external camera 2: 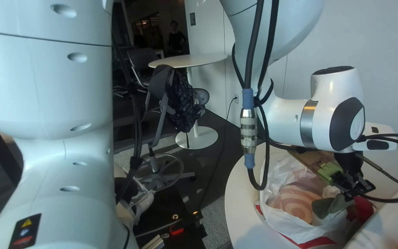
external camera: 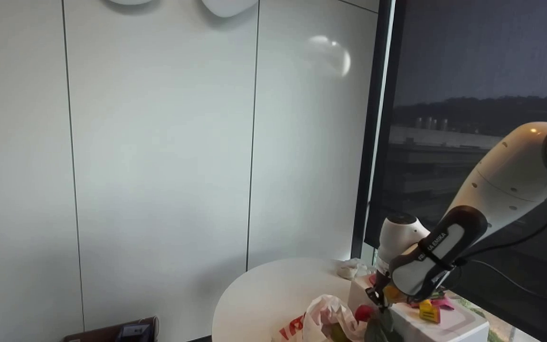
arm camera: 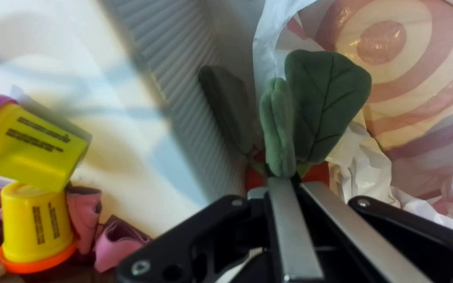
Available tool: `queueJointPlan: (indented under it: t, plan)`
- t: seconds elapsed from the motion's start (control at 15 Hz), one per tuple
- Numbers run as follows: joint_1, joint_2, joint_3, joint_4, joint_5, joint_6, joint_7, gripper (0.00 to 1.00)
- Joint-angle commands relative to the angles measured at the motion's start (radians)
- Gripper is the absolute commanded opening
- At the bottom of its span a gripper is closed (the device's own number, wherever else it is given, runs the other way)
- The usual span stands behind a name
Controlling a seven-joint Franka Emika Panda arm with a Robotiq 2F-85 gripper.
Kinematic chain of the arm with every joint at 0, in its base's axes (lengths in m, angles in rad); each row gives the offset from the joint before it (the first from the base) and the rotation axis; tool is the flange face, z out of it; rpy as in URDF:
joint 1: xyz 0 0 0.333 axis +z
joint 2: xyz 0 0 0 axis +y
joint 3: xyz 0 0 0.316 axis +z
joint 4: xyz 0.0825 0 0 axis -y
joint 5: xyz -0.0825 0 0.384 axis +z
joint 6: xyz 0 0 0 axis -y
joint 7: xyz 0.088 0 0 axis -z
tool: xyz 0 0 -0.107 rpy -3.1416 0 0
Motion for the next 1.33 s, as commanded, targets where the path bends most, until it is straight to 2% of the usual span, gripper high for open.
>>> queueJointPlan:
  t: [0.0,0.07,0.53,0.73,1.0,1.07,1.13,1.27]
  plan:
    - [0.053,-0.122,-0.059,-0.017,-0.029,-0.021,-0.008,0.02]
    - [0.037,-0.148,-0.048,-0.017,-0.067,-0.019,0.014,0.02]
    - [0.009,-0.288,-0.095,0.009,-0.258,-0.022,0.126,0.02]
    - [-0.024,-0.276,-0.118,0.028,-0.356,-0.029,0.198,0.02]
    - [-0.066,-0.189,-0.149,0.062,-0.576,0.006,0.357,0.03]
    - [-0.068,-0.177,-0.154,0.064,-0.605,0.004,0.389,0.29]
    - [-0.069,-0.165,-0.156,0.064,-0.624,0.006,0.418,0.3]
    - [-0.068,-0.153,-0.16,0.063,-0.667,0.014,0.469,0.44]
